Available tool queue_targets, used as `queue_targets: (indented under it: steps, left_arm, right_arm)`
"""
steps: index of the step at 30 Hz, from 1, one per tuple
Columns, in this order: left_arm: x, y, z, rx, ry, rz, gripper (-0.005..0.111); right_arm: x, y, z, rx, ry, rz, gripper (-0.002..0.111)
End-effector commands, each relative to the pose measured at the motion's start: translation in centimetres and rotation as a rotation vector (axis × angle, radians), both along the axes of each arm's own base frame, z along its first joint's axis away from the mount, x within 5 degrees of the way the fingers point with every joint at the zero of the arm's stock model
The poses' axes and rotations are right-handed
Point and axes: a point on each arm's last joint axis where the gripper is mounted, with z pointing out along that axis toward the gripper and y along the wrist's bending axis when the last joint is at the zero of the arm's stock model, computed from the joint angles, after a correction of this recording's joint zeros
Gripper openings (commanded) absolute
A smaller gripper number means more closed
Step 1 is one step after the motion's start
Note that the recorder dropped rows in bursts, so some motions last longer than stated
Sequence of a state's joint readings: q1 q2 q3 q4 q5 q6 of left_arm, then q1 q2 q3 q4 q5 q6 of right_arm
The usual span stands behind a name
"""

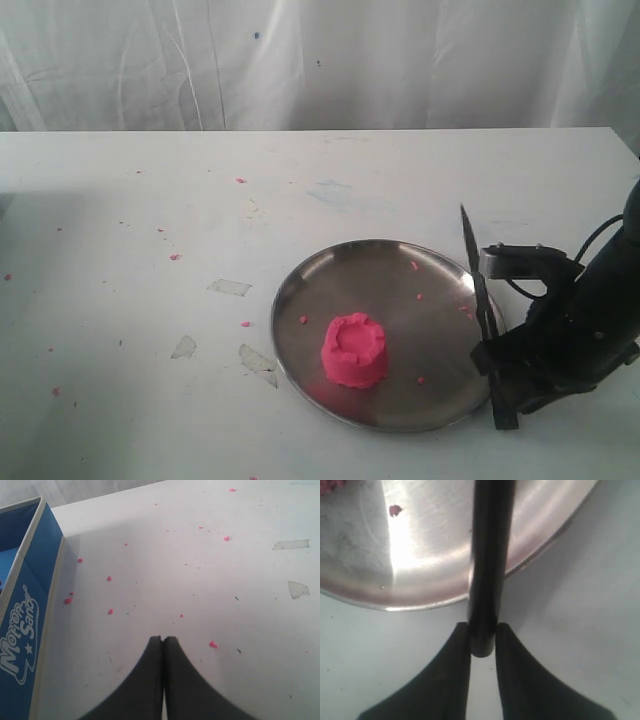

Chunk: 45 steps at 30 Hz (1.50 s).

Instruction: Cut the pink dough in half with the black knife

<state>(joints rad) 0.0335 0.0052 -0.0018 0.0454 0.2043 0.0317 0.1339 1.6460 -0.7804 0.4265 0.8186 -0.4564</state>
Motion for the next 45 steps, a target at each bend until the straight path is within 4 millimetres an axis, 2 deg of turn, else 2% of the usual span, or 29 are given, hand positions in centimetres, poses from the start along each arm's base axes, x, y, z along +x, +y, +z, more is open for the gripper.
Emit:
queue_targets:
  steps: [1, 19, 28, 34, 38, 45]
  left_arm:
    - [-0.01, -0.01, 0.00, -0.008, -0.007, 0.001, 0.000]
    - [-0.01, -0.01, 0.00, -0.008, -0.007, 0.001, 0.000]
    - [-0.01, -0.01, 0.00, -0.008, -0.007, 0.001, 0.000]
    - [-0.01, -0.01, 0.00, -0.008, -0.007, 0.001, 0.000]
    - [-0.01, -0.01, 0.00, -0.008, -0.007, 0.001, 0.000]
    - [-0.01, -0.01, 0.00, -0.008, -0.007, 0.001, 0.000]
  right_arm:
    - [0.24, -0.13, -0.21, -0.004, -0.028, -0.002, 0.022]
    - [0.99, -0.43, -0.05, -0.039, -0.109, -0.001, 0.022]
    - [1.11, -0.45, -0.03, -0.041, -0.122, -0.005, 0.034]
    - [1.11, -0.47, -0.04, -0.044, -0.122, -0.002, 0.033]
    - [0.93, -0.47, -0.12, -0.043, -0.110, 0.001, 0.027]
    - [0.95, -0.48, -0.31, -0.045, -0.102, 0.003, 0.027]
